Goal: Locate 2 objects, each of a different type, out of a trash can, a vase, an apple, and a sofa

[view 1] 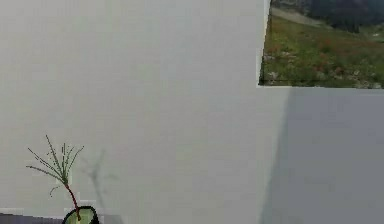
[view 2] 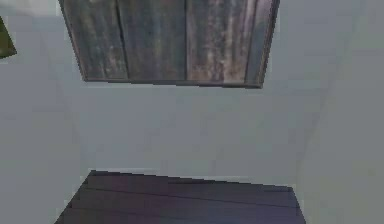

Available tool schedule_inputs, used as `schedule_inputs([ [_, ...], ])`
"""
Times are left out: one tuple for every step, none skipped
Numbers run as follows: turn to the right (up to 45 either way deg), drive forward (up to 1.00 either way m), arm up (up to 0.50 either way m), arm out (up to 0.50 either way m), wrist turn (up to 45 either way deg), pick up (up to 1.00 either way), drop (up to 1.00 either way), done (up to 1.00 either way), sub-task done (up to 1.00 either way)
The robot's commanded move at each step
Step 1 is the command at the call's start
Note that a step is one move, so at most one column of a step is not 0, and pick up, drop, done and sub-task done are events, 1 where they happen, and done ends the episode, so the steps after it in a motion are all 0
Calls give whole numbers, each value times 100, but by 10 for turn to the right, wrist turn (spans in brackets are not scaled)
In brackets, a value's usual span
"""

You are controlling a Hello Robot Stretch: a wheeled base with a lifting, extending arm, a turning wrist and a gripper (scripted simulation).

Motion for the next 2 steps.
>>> schedule_inputs([
  [-30,0,0,0,0,0,0,0,0],
  [0,10,0,0,0,0,0,0,0],
])
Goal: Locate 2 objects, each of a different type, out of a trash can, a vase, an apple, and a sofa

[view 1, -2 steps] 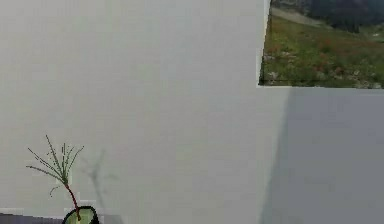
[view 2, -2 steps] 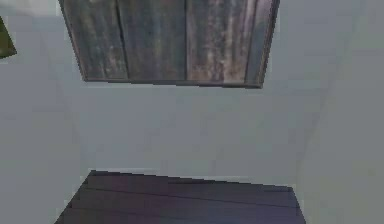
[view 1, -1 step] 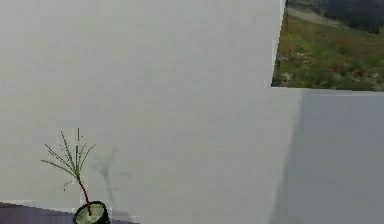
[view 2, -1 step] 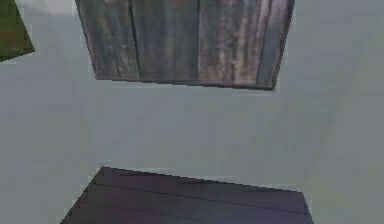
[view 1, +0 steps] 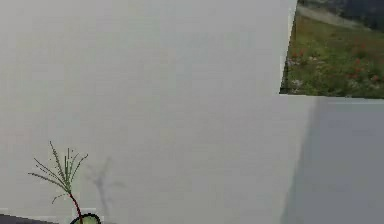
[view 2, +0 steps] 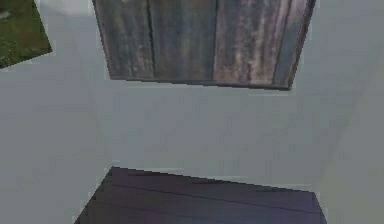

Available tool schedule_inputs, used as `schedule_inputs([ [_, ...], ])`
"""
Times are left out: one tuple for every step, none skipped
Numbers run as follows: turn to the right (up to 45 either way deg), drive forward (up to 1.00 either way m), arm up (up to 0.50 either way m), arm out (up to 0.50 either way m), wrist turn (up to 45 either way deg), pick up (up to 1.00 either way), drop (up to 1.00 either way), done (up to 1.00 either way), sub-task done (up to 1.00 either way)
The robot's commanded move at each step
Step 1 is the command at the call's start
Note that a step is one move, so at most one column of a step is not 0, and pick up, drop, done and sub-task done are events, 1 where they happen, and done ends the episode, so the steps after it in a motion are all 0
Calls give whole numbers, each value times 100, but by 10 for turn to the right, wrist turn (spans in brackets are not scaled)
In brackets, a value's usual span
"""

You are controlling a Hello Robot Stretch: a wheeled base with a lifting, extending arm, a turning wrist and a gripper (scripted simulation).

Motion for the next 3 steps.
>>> schedule_inputs([
  [390,0,0,0,0,0,0,0,0],
  [0,30,0,0,0,0,0,0,0],
  [-450,0,0,0,0,0,0,0,0],
])
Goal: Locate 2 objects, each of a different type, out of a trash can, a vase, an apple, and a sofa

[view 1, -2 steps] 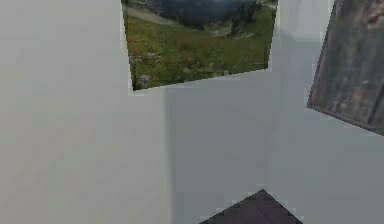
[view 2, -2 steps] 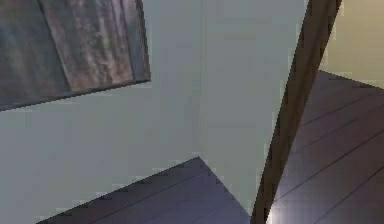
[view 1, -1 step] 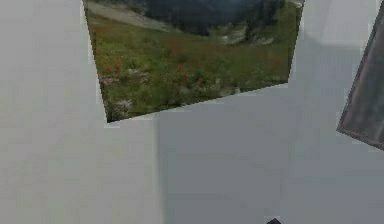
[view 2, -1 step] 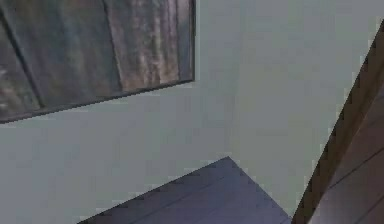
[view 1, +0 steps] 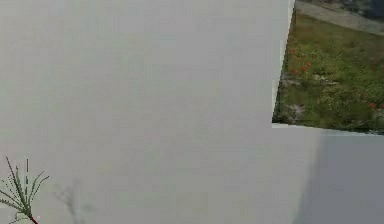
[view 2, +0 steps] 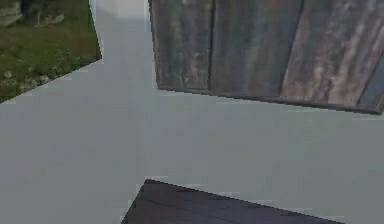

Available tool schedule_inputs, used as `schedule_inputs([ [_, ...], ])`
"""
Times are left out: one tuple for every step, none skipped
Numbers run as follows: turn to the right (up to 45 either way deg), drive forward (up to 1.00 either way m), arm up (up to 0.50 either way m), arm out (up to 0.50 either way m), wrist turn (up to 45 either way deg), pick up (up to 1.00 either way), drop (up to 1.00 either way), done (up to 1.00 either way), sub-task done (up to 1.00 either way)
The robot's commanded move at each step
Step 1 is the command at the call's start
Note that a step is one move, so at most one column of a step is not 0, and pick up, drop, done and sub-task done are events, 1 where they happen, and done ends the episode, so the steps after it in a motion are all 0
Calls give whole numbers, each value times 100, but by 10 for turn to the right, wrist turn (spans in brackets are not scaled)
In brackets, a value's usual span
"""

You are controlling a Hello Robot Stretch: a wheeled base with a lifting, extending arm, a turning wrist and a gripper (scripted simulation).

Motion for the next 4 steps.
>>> schedule_inputs([
  [-450,0,0,0,0,0,0,0,0],
  [-240,0,0,0,0,0,0,0,0],
  [0,35,0,0,0,0,0,0,0],
  [-150,0,0,0,0,0,0,0,0],
])
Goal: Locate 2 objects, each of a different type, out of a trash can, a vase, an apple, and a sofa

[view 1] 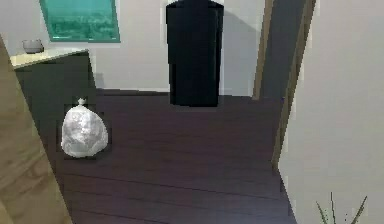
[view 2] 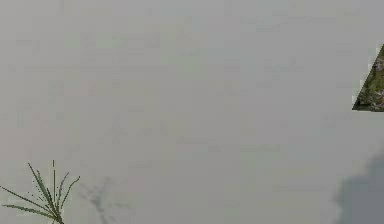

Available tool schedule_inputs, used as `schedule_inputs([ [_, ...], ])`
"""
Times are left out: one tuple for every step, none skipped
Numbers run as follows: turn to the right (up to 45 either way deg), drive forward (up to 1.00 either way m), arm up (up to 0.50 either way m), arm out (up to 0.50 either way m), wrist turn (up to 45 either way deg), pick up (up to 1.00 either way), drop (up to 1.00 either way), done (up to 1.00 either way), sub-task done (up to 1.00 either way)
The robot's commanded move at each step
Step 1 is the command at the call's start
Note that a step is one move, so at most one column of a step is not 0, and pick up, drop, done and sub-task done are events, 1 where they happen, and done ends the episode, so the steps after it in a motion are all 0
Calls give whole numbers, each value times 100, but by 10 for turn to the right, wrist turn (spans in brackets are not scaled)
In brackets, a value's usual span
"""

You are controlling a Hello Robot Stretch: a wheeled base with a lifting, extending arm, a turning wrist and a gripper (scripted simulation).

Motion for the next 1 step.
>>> schedule_inputs([
  [0,5,0,0,0,0,0,0,0],
])
